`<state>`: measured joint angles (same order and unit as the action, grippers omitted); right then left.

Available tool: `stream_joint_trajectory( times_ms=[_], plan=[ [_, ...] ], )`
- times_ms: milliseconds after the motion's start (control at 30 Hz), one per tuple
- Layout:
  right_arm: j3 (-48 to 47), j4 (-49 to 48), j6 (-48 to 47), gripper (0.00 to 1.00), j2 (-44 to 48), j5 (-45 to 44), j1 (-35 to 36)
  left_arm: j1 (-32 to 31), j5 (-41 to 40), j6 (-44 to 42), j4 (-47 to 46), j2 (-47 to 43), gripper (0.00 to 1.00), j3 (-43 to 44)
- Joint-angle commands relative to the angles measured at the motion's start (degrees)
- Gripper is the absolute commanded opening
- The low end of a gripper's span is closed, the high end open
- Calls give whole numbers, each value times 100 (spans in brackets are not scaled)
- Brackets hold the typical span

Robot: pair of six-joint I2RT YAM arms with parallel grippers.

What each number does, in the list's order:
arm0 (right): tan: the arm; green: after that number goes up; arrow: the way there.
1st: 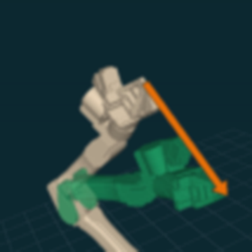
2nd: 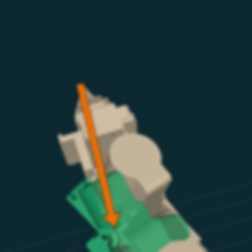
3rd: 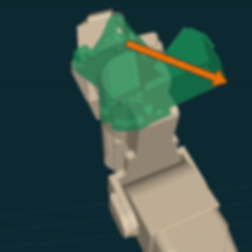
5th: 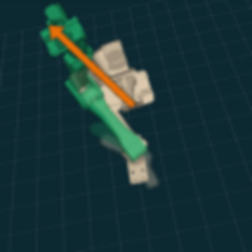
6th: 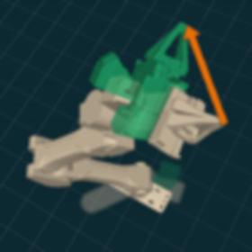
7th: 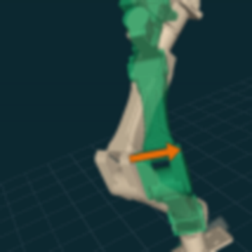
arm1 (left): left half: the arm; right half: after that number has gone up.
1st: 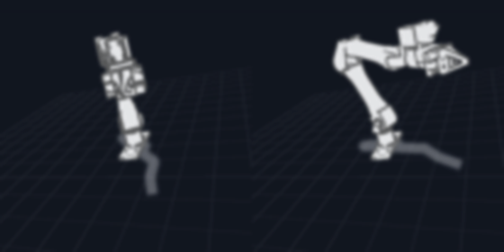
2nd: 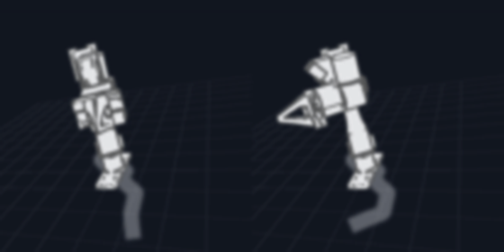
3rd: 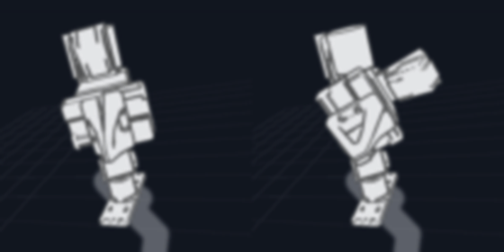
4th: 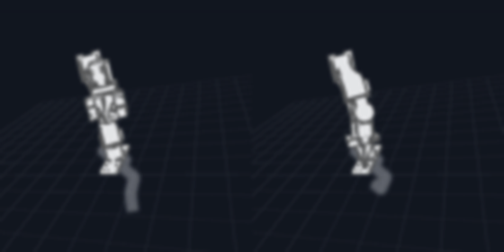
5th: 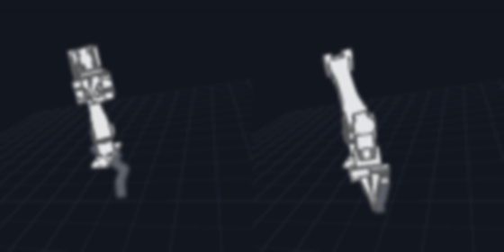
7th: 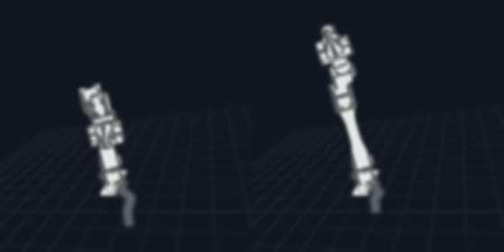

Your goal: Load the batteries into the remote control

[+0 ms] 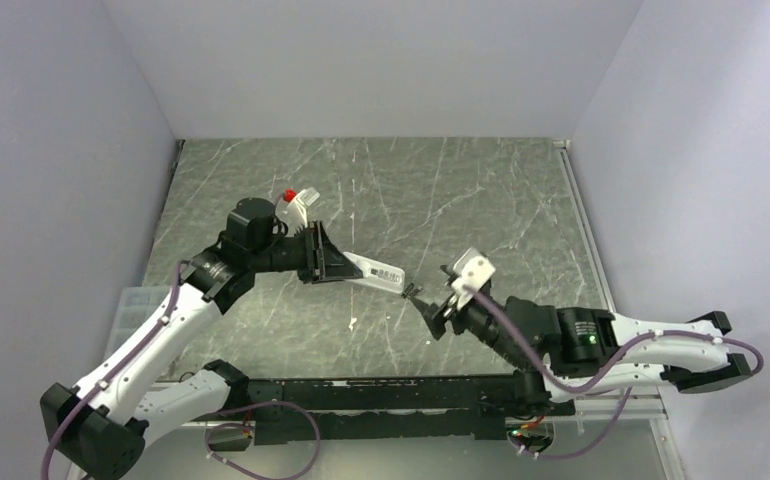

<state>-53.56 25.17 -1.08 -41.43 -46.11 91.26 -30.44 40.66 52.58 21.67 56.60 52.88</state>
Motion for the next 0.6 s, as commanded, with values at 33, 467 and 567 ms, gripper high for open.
stream_joint_trajectory(
  times_ms=[33,467,567],
  plan=[
    [-662,802,1827,73,-146,473,-670,59,-10,-794,-203,-364,0,-47],
    [-313,-161,3564,69,-569,5040,-4084,358,385,107,-2415,-818,0,-1480],
    [-16,-698,4078,67,-580,5920,-4437,404,413,382,-2930,-963,0,-1815]
  ],
)
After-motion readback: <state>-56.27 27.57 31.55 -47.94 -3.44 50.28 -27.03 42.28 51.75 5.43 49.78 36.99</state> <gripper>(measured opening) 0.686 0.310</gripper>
